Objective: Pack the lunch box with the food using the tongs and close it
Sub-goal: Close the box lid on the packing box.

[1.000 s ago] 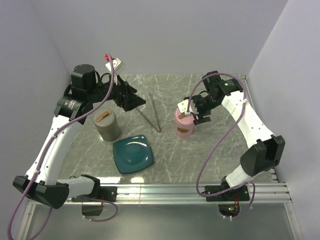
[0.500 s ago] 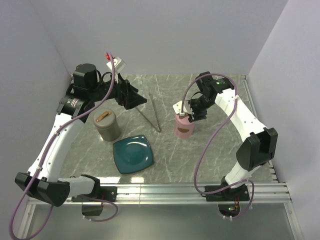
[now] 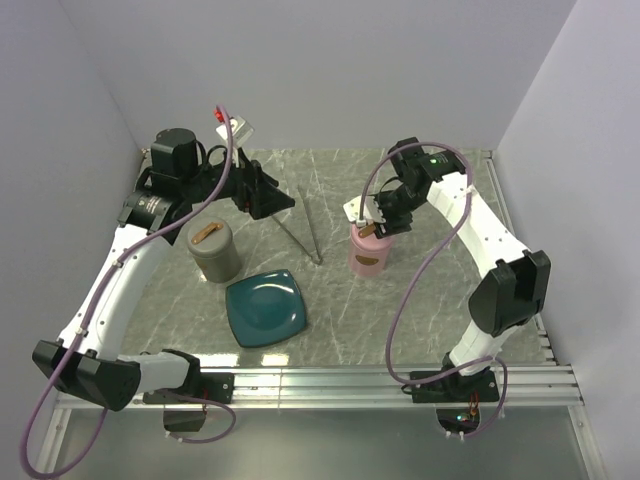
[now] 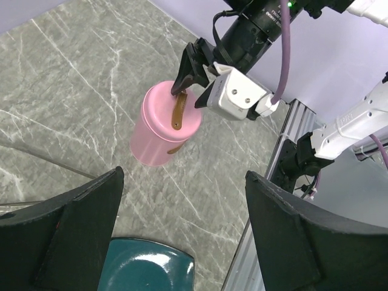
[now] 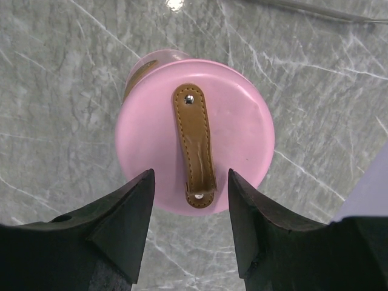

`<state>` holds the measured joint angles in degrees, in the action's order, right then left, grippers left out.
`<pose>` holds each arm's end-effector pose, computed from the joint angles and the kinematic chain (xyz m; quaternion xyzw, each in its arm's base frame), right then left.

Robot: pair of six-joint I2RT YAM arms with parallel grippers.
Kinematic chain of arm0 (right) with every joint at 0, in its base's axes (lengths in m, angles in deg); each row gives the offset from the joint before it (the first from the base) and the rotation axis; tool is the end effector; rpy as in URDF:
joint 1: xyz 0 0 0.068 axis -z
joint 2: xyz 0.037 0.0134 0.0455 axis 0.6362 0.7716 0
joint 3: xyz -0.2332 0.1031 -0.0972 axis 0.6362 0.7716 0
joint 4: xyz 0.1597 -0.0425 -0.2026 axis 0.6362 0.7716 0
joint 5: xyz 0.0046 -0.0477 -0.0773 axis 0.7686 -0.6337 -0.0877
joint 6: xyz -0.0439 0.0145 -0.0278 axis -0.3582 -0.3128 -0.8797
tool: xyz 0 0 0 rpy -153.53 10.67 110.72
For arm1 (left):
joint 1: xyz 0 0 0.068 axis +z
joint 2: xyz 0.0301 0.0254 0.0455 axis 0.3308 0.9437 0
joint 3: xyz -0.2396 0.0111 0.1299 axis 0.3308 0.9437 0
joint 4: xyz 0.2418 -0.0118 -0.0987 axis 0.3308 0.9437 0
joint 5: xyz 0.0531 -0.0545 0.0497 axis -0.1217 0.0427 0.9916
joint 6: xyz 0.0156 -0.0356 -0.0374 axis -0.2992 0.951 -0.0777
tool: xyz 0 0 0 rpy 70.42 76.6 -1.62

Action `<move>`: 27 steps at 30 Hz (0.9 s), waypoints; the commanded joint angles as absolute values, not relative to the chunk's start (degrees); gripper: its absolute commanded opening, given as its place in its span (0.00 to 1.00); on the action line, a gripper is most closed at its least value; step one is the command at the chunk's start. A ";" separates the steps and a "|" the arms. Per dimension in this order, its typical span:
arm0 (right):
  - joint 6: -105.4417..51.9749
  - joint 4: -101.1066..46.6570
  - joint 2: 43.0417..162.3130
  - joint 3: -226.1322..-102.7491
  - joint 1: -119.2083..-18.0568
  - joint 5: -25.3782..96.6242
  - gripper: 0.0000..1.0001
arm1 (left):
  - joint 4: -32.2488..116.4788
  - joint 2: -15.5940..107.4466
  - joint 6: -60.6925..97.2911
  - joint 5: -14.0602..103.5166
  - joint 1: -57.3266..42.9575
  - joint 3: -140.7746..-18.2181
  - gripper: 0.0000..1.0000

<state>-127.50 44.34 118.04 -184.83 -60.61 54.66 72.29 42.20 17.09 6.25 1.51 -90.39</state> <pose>0.2991 0.1326 0.3331 -0.8302 0.4869 0.0959 0.2540 0.2393 -0.1040 0.4430 0.2841 0.7195 -0.4420 0.4541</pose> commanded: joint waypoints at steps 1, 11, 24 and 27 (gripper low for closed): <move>-128.03 43.81 118.71 -185.22 -61.74 52.24 0.58 | 70.23 42.50 17.71 4.74 1.65 -91.26 0.87; -126.45 43.81 121.70 -186.36 -63.15 49.61 0.35 | 70.23 42.68 17.88 5.26 1.74 -91.09 0.87; -120.92 50.21 123.72 -193.03 -62.80 52.76 0.00 | 71.03 43.29 17.18 5.26 1.74 -91.44 0.87; -118.72 54.42 125.39 -197.59 -61.92 55.57 0.00 | 70.85 42.86 17.35 5.09 1.74 -91.00 0.87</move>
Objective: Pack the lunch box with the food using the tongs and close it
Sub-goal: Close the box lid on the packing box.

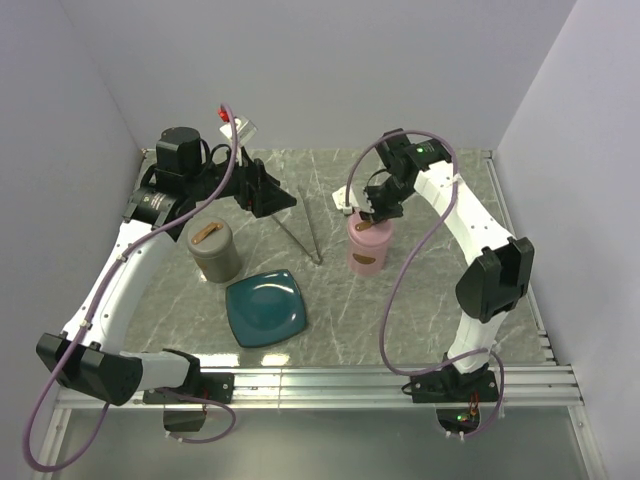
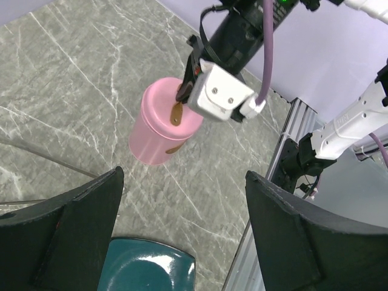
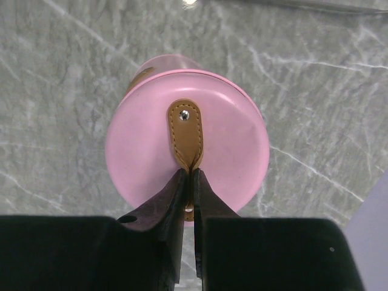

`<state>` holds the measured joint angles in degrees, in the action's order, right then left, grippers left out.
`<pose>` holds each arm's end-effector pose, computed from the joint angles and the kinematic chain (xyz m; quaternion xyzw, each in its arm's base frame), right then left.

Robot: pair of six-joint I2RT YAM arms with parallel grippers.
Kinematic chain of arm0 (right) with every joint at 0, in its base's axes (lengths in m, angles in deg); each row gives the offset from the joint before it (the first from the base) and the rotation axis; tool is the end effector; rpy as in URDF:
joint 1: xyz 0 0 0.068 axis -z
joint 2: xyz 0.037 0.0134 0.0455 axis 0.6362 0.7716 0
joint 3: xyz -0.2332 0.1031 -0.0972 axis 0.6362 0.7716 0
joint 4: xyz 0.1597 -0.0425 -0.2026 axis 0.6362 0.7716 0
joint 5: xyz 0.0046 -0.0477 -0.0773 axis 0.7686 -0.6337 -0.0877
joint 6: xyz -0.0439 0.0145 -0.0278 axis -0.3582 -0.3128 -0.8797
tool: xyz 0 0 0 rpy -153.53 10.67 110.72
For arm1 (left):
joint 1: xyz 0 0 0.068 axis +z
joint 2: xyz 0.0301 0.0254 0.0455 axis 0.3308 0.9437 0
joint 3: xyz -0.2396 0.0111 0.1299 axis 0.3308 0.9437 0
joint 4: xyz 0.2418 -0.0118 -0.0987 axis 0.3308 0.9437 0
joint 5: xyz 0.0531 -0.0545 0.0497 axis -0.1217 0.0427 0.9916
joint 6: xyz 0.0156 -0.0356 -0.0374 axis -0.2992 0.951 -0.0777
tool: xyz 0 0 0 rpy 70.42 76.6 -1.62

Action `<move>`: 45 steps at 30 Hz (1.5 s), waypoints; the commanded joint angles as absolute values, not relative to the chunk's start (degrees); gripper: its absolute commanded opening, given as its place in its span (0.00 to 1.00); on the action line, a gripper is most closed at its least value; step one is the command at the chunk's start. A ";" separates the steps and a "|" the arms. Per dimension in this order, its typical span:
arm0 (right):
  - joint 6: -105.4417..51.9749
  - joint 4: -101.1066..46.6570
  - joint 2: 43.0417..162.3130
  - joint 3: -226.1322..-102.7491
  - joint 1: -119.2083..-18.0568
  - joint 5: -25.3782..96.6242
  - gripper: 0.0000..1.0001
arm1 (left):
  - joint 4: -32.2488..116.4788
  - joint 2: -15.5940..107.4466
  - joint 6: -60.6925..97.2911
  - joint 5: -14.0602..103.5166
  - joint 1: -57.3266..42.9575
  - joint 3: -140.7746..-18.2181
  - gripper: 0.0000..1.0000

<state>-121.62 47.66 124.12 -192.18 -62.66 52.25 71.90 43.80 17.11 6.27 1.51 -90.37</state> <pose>0.3157 0.1509 0.3322 -0.8154 0.5240 0.1055 0.2221 0.2482 -0.1068 0.4367 0.2808 0.7257 -0.4425 0.4458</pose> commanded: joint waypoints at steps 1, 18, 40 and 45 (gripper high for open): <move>-117.76 54.62 125.66 -198.48 -61.66 56.36 0.00 | 70.68 42.77 17.44 5.00 1.74 -90.91 0.87; -93.25 53.84 126.44 -203.06 -56.47 63.94 0.00 | 70.76 42.24 17.97 9.73 1.82 -91.09 0.99; -52.01 40.04 122.76 -198.06 -55.94 47.59 0.00 | 64.08 41.62 25.17 11.42 9.21 -84.94 0.99; -48.93 35.57 120.13 -194.90 -58.31 43.37 0.00 | 63.56 41.10 25.70 11.77 9.82 -84.41 0.99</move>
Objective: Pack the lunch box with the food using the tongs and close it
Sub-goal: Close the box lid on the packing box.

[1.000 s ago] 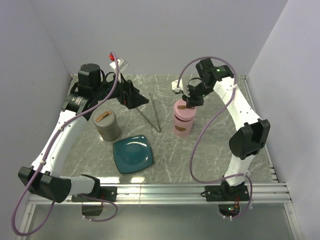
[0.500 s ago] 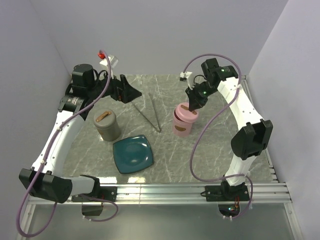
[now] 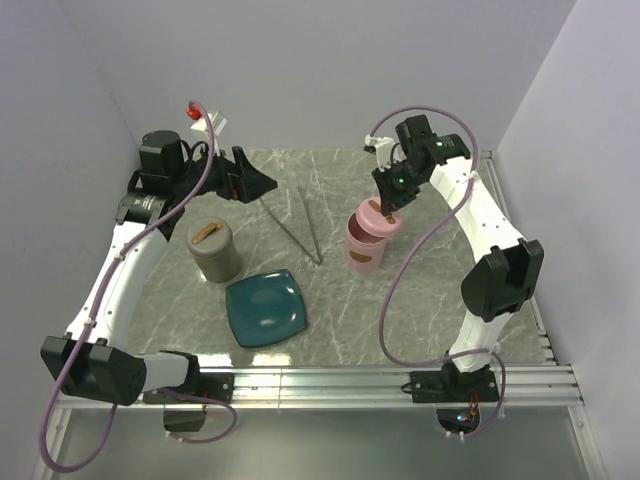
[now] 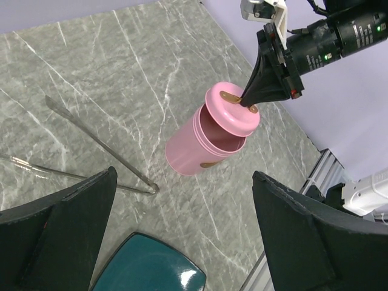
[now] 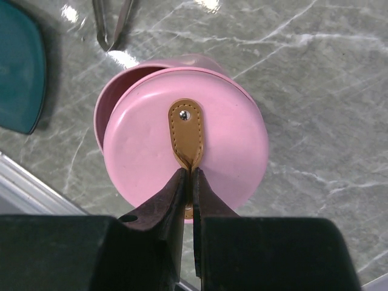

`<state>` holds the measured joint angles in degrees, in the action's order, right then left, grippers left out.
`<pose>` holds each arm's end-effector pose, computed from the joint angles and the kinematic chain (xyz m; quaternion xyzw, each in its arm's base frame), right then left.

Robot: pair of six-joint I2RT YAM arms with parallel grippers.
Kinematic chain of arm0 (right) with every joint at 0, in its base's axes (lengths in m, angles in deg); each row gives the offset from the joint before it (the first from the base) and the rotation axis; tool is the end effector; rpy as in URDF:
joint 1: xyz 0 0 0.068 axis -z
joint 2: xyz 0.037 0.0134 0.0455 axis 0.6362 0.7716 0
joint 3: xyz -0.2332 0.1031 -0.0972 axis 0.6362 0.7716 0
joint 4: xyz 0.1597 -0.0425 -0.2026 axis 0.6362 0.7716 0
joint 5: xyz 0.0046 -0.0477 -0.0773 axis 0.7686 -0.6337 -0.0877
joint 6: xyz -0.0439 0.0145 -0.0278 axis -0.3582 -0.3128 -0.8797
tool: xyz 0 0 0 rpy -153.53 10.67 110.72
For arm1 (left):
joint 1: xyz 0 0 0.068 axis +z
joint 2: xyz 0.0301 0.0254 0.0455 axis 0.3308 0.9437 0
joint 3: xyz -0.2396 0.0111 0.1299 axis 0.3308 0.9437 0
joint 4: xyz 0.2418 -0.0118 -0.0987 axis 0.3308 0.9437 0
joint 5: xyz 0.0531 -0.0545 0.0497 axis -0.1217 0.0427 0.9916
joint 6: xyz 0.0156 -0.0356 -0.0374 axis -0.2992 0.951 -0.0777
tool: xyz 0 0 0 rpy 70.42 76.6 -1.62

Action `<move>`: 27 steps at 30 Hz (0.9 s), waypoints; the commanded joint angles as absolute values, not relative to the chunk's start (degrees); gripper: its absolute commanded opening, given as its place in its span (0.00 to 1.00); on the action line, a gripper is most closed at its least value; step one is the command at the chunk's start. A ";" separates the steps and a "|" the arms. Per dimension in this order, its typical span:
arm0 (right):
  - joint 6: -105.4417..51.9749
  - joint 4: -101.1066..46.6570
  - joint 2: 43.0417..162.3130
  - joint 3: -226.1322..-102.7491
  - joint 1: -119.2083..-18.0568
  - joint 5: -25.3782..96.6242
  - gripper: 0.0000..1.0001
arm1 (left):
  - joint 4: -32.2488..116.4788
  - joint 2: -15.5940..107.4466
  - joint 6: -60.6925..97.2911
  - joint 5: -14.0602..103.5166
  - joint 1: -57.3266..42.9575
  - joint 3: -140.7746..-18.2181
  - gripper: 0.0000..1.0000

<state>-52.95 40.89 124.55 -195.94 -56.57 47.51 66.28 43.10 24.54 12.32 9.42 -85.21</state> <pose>0.3459 0.1186 0.3514 -0.3363 0.9013 0.1609 0.2206 0.2680 -0.0702 0.4186 0.1548 0.7651 -0.4047 0.4763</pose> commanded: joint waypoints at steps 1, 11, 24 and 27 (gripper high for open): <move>-48.41 34.68 119.60 -194.11 -58.66 42.49 0.00 | 63.55 41.18 25.79 11.86 10.00 -84.32 0.99; -45.15 29.75 118.27 -189.00 -62.00 41.43 0.00 | 63.20 41.62 26.76 11.24 10.35 -83.88 0.99; -45.59 31.51 119.60 -188.83 -63.76 39.41 0.00 | 63.82 41.45 26.58 11.24 10.35 -84.06 0.99; -46.03 32.29 119.33 -188.65 -63.94 38.97 0.00 | 64.08 41.36 26.32 11.33 10.35 -83.97 0.99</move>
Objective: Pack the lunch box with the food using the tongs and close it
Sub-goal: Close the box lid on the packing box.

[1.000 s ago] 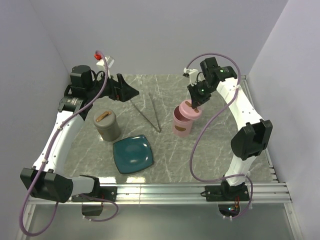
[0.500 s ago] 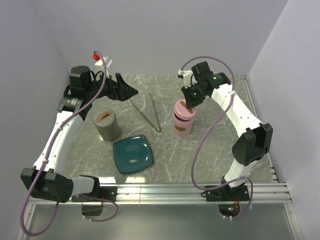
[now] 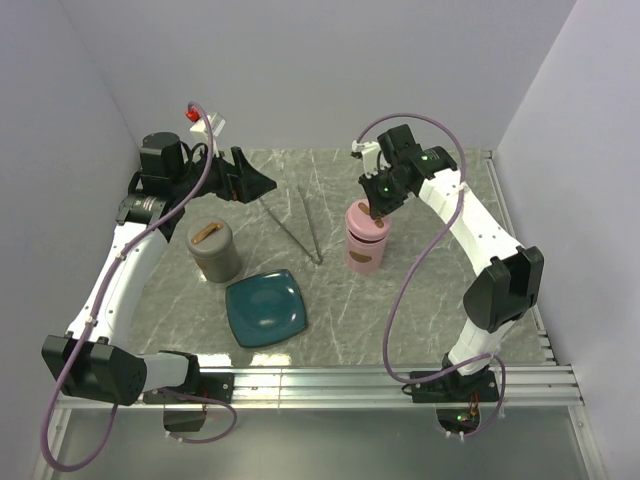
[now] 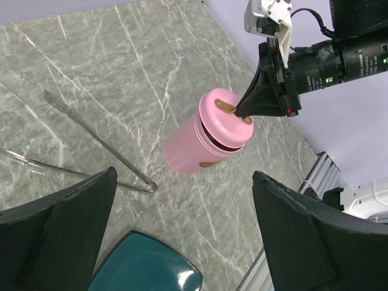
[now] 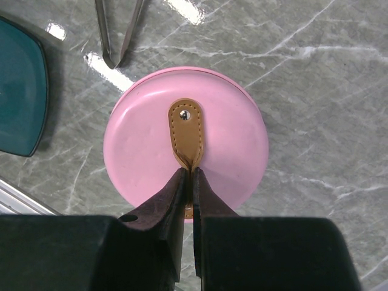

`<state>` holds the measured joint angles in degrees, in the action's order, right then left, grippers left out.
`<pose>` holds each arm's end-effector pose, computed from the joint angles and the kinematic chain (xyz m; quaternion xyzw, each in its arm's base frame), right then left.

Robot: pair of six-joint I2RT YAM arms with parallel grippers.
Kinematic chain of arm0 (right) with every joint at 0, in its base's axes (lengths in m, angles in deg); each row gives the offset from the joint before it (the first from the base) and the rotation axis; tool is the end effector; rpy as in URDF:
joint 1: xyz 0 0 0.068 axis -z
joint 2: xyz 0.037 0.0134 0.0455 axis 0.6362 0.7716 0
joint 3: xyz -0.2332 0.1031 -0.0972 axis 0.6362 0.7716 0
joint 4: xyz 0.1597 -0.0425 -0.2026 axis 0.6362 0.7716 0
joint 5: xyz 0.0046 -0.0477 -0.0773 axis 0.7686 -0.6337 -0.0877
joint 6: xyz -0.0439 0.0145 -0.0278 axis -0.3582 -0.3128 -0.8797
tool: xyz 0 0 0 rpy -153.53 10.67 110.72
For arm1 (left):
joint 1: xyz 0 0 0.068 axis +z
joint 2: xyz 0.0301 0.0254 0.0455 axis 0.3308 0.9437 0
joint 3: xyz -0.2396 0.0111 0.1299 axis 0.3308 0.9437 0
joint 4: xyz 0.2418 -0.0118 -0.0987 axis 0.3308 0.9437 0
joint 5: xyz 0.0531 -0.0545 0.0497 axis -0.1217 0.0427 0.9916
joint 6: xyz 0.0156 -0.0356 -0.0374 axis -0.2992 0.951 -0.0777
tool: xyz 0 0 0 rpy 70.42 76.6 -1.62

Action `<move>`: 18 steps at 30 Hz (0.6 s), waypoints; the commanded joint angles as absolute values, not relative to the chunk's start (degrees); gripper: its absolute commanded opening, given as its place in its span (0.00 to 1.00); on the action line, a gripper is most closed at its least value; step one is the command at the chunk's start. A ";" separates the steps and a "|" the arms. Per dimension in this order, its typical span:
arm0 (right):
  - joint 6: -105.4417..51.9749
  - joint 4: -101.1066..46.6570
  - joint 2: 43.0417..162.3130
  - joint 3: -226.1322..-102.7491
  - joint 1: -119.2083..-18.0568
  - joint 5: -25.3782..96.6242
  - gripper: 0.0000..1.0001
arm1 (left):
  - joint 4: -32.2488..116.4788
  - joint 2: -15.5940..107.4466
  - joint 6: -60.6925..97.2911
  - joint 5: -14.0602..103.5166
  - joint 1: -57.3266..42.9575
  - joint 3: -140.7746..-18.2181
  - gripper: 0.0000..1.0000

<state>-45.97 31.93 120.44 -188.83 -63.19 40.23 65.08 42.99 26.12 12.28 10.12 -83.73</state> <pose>0.3277 0.1520 0.3466 -0.3241 0.9011 0.1286 0.2579 0.2701 -0.0671 0.4125 0.1393 0.7687 -0.4087 0.4718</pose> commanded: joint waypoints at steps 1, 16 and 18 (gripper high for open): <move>-46.29 32.65 119.24 -188.74 -63.94 38.53 0.00 | 64.17 41.36 26.32 11.24 10.35 -83.88 0.99; -47.44 33.53 119.94 -188.30 -65.43 36.86 0.00 | 63.29 41.01 27.02 10.98 10.35 -82.91 0.99; -47.35 33.26 120.21 -188.47 -65.43 36.95 0.00 | 63.38 40.83 26.93 11.06 10.35 -82.83 0.99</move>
